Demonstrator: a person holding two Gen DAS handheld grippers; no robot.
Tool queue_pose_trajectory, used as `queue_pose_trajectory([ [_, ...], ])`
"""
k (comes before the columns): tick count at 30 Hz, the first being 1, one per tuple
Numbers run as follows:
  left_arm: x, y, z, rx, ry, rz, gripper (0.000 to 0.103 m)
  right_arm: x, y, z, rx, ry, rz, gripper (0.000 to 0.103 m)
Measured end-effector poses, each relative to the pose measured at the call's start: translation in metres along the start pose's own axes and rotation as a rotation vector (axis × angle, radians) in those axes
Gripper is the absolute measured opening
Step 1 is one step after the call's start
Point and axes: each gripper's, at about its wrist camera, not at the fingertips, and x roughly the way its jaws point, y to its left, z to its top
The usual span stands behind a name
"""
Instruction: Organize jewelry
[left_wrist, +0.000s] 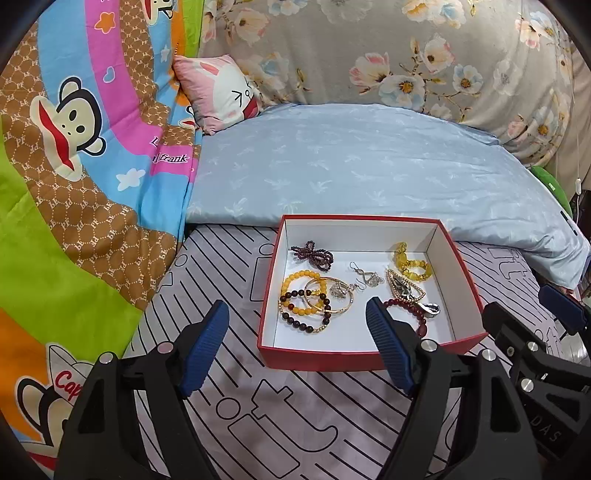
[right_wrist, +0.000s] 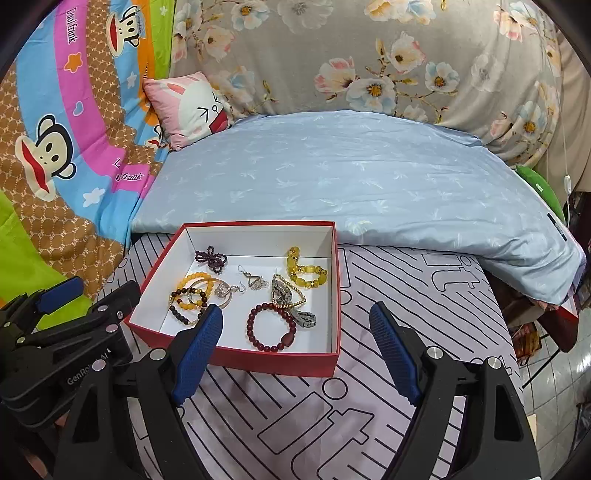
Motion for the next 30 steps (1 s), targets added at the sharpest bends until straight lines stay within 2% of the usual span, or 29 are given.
queue_pose_trajectory([
  [3, -0.0013, -0.0011, -0.0007, -0.001, -0.005, 0.004, 0.079, -0.0006, -0.0002, 0.0, -0.003, 0.0, -0.001, 0.078],
  [7, -0.0019, -0.0022, -0.0011, -0.001, -0.006, 0.011, 0.081, -0.0007, -0.0009, -0.0007, 0.003, 0.001, 0.001, 0.078],
  [11, -0.0023, 0.0004, -0.0016, -0.016, -0.006, 0.035, 0.089, -0.0013, -0.0013, -0.0011, 0.008, 0.001, 0.001, 0.078],
  [15, -0.0025, 0.0022, -0.003, -0.025, -0.007, 0.042, 0.089, -0.0015, -0.0014, -0.0025, 0.006, 0.003, -0.006, 0.079],
  [18, -0.0024, 0.0026, -0.0033, -0.026, -0.004, 0.04, 0.09, -0.0011, -0.0027, -0.0032, 0.009, 0.002, -0.021, 0.084],
  [30, 0.0018, 0.0067, -0.0065, -0.038, 0.003, 0.047, 0.093, 0.0011, -0.005, -0.0054, 0.013, 0.006, -0.025, 0.084],
])
